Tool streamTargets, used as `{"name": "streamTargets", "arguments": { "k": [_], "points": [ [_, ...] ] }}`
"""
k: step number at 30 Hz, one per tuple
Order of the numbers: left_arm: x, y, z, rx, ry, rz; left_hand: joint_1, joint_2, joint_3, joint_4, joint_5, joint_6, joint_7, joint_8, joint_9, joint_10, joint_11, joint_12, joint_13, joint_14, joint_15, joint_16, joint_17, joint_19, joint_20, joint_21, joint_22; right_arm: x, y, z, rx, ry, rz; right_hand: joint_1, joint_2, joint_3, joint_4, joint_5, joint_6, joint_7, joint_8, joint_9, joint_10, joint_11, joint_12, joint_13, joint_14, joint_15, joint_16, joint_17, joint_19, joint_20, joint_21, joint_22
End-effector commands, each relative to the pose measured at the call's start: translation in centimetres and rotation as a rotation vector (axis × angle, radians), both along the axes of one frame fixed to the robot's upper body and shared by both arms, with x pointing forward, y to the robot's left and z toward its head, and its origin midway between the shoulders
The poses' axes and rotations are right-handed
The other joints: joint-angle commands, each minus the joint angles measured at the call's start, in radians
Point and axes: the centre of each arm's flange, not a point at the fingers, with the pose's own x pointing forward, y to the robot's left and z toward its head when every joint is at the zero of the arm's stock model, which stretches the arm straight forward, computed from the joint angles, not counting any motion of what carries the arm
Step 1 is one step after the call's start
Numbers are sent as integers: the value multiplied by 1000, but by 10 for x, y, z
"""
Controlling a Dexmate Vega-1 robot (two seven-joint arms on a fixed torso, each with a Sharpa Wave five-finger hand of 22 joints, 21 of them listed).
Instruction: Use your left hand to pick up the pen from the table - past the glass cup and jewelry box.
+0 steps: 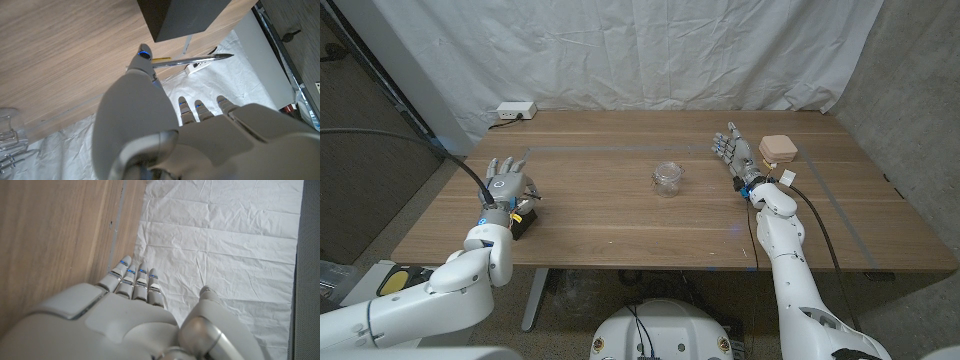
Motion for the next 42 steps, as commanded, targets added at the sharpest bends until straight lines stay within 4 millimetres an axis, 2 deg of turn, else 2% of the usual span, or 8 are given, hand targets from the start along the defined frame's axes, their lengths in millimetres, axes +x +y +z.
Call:
{"name": "streamTargets", "arguments": {
  "k": [1,17,42],
  "points": [
    [-7,-1,10,15,-21,5,4,9,-7,-2,-1,12,9,9,2,6,0,-1,4,2,2,7,5,-3,5,7,5,-3,-1,1,4,-11,1,2,9,-6,0,0,2,-2,-4,3,2,9,-5,3,8,4,-3,3,9,1,-1,6],
    [-15,-2,26,28,-54,-11,5,11,-10,0,-1,11,8,14,1,9,-1,-1,4,3,0,6,6,0,5,7,5,-8,-1,3,1,-17,-4,2,10,-7,-1,0,3,-1,-4,3,2,10,-4,3,7,5,-3,3,10,2,-4,6],
    [-29,-3,42,44,-95,-4,4,12,-16,3,-2,8,7,25,-1,12,-1,-4,5,6,0,5,6,4,5,5,5,-13,2,11,-14,-30,-4,3,12,-8,-3,0,2,-2,-4,3,3,9,-4,3,9,7,-3,3,12,2,-8,6]
  ]
}}
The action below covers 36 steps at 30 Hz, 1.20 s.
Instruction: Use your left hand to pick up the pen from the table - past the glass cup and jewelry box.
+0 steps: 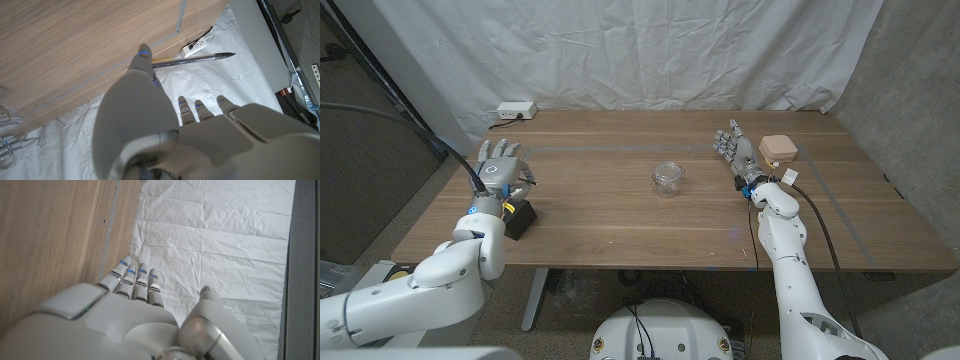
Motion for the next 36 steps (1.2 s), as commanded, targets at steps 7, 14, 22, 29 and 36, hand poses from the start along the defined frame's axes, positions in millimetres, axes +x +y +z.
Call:
{"name": "streamTargets", "arguments": {
  "k": [7,14,22,29,36],
  "points": [
    [-10,-3,20,24,-38,-2,2,7,-4,3,-2,9,9,15,7,4,1,-2,5,6,0,5,4,3,3,5,4,-4,0,5,-9,-8,-4,3,12,-3,2,0,2,-2,-4,3,3,10,-4,3,9,6,-3,3,9,-1,-1,4],
    [-13,-5,28,37,-49,-5,2,7,-6,3,-2,9,8,16,1,5,-1,-2,5,8,-3,5,4,4,2,4,4,-6,-2,6,-7,-11,-7,3,13,-3,2,0,3,-2,-4,3,3,10,-4,3,8,6,-3,3,9,0,-2,4],
    [-17,-7,36,54,-57,2,2,8,-8,4,-2,7,9,16,-5,5,-1,-3,5,9,-3,5,3,5,4,4,4,-6,-2,5,-3,-10,-9,3,13,-4,2,0,2,-2,-4,3,3,9,-4,3,8,5,-3,3,11,0,-3,4],
    [-22,-8,45,69,-74,2,2,9,-9,5,-2,4,6,18,-5,5,-1,-4,5,9,-2,5,3,8,6,4,4,-7,-1,4,-1,-11,-7,3,14,-5,1,0,2,-1,-4,3,3,9,-4,3,9,6,-3,3,11,0,-4,4],
    [-27,-7,54,75,-91,3,2,9,-11,5,-2,6,7,20,-8,5,-3,-4,5,10,-4,5,3,10,5,4,4,-8,0,5,1,-14,-8,3,14,-5,1,-1,2,-2,-4,3,3,8,-4,3,9,6,-3,3,12,1,-5,4]
  ]
}}
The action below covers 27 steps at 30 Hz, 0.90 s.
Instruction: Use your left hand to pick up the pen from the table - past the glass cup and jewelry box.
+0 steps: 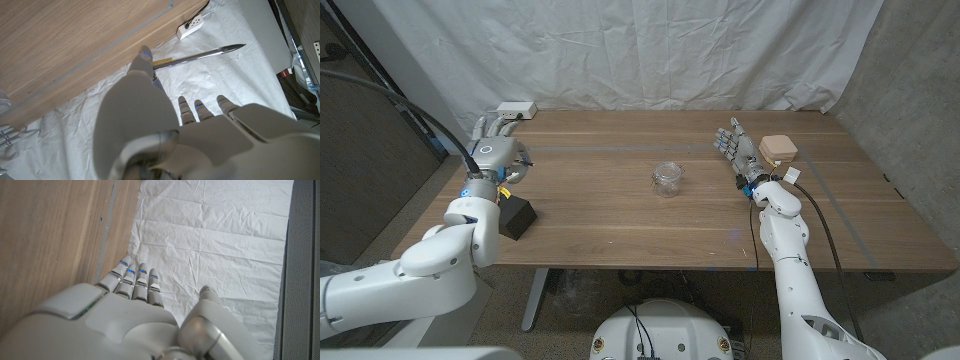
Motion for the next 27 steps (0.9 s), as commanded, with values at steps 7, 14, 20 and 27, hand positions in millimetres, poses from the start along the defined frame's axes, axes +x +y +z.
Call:
{"name": "streamTargets", "arguments": {
  "k": [7,14,20,27],
  "points": [
    [-10,-2,23,32,-39,-5,2,10,-8,1,-2,-3,-1,8,0,6,-1,-3,5,6,2,5,3,9,1,5,4,-2,2,2,6,-5,-3,0,10,-6,0,-1,2,-1,-4,3,2,8,-4,3,3,0,-4,3,12,1,-7,2],
    [-9,-5,28,43,-40,-13,3,10,-9,1,-2,-7,-2,10,1,6,-1,-4,5,6,2,4,3,11,2,5,4,-2,1,1,9,-3,-4,0,11,-6,0,-1,2,-1,-4,3,2,9,-5,3,4,1,-3,3,13,1,-7,2],
    [-9,-8,30,49,-43,-14,3,10,-10,1,-1,-7,-1,12,-1,7,-3,-4,5,7,2,4,3,12,1,5,4,-2,0,0,13,-3,-4,0,11,-7,0,-1,3,-1,-3,3,2,9,-5,3,4,2,-3,3,13,1,-8,2],
    [-10,-9,32,47,-49,-18,4,10,-12,2,-1,-10,-1,12,-5,6,0,-4,5,7,2,4,3,13,3,4,4,-2,0,0,12,-2,-4,0,12,-7,-1,-1,2,-2,-4,3,3,9,-4,3,4,2,-3,3,13,2,-10,2]
  ]
}}
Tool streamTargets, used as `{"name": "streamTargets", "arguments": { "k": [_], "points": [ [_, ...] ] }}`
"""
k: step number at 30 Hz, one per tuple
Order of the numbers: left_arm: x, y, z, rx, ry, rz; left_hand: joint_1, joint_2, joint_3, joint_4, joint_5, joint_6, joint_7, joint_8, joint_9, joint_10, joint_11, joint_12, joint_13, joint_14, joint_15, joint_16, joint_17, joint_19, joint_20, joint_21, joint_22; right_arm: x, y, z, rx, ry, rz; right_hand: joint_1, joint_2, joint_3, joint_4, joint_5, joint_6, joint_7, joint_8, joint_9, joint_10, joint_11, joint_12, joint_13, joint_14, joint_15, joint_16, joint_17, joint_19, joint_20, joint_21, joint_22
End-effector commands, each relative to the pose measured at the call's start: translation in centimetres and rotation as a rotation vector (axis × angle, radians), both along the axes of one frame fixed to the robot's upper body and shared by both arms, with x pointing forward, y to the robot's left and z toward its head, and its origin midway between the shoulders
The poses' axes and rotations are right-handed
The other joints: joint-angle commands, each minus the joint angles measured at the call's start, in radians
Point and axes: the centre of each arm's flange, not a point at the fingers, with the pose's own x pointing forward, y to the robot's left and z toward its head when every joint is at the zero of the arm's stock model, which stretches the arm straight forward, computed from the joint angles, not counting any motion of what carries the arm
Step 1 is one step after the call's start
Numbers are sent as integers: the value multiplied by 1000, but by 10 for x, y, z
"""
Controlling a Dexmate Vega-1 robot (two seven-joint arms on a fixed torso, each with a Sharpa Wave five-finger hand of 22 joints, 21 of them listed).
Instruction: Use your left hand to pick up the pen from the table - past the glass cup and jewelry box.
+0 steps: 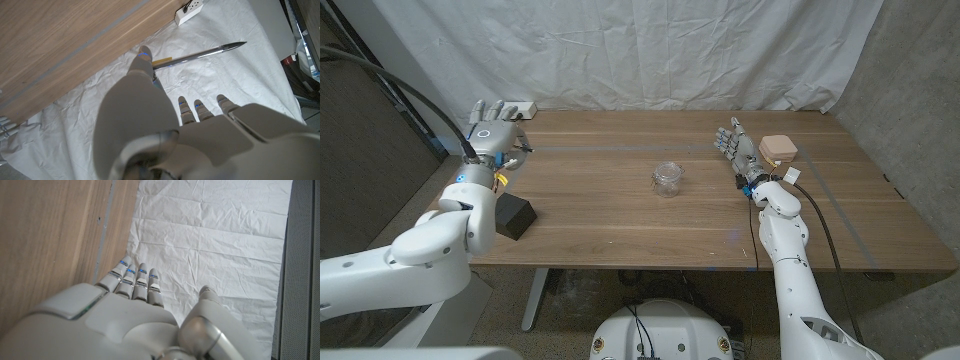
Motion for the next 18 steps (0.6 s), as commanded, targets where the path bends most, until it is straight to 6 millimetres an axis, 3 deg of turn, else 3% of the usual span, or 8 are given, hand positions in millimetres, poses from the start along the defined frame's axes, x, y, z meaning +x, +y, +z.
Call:
{"name": "streamTargets", "arguments": {
  "k": [1,18],
  "points": [
    [-2,-3,5,9,-8,-2,3,11,-2,0,-1,-7,4,5,1,6,0,0,5,6,3,4,3,3,1,4,4,1,-1,-1,2,1,0,4,8,-3,4,-1,2,-2,-4,3,3,9,-4,2,4,2,-4,3,13,2,-2,2],
    [-2,-5,8,20,-13,-9,3,11,-7,1,-1,-5,3,12,-5,14,0,2,5,7,-14,3,2,1,-2,2,4,2,0,1,14,-3,1,4,9,-4,3,-1,3,-2,-3,3,2,9,-4,2,6,0,-3,3,14,2,-4,2]
  ]
}}
